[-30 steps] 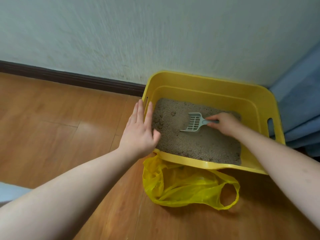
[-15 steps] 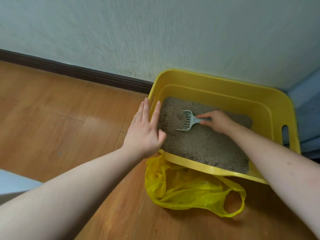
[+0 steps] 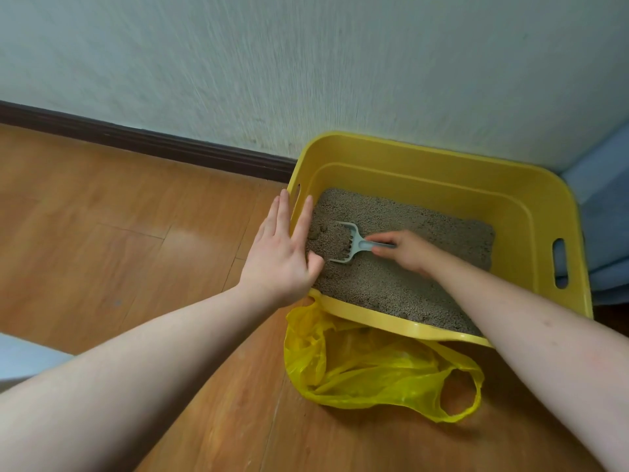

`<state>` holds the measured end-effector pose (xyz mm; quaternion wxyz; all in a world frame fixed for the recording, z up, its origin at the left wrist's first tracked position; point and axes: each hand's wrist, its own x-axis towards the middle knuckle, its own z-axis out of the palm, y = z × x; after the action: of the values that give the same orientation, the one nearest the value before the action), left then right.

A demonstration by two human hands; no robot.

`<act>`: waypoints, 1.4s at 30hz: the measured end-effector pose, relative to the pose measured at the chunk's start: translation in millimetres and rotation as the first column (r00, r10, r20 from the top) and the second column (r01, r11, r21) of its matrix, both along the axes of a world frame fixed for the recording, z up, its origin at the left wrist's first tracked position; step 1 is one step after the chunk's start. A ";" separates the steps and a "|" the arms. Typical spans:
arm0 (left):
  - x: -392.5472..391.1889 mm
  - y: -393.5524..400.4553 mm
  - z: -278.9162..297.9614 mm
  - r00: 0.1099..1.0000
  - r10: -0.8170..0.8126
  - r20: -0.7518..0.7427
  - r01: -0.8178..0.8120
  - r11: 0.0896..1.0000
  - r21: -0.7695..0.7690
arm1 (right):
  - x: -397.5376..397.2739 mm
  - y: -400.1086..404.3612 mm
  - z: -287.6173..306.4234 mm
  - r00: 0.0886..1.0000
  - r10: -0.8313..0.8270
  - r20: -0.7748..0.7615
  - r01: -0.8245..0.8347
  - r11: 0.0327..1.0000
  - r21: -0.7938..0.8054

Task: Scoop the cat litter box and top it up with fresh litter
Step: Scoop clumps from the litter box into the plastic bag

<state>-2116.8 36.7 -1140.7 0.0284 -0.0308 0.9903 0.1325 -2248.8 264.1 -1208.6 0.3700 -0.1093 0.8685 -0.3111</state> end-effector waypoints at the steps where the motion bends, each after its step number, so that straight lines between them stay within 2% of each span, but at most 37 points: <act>1: -0.2 -0.1 -0.2 1.000 -0.002 0.001 0.002 1.000 -0.001 | 2.0 0.8 -1.9 0.999 -0.033 0.019 0.033 0.999 -0.033; 12: 0.2 -0.1 1.1 1.000 -0.014 -0.019 0.014 1.000 -0.012 | 2.3 5.2 -0.9 0.981 -0.128 0.147 0.149 0.979 -0.139; 24: 1.5 -0.6 1.4 0.999 -0.027 -0.021 0.027 1.000 -0.010 | 0.2 22.5 27.1 0.982 -0.126 0.141 0.152 0.970 -0.192; 27: 1.4 -1.1 0.2 0.999 -0.033 -0.025 0.032 0.999 -0.014 | 2.5 32.9 36.5 0.983 -0.129 0.130 0.150 0.974 -0.169; 31: 1.1 -2.2 0.3 0.999 -0.039 -0.029 0.038 0.999 -0.012 | 10.1 47.6 36.1 0.994 -0.027 0.106 0.033 0.998 -0.057; 42: 0.7 -3.4 -1.6 0.999 -0.041 -0.020 0.040 0.999 -0.024 | 40.3 79.1 55.1 0.998 -0.061 0.025 0.060 0.998 0.003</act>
<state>-2116.1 33.3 -1142.3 0.0204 -0.0097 0.9925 0.1205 -2208.5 343.2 -1153.5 0.3714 -0.0787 0.8670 -0.3226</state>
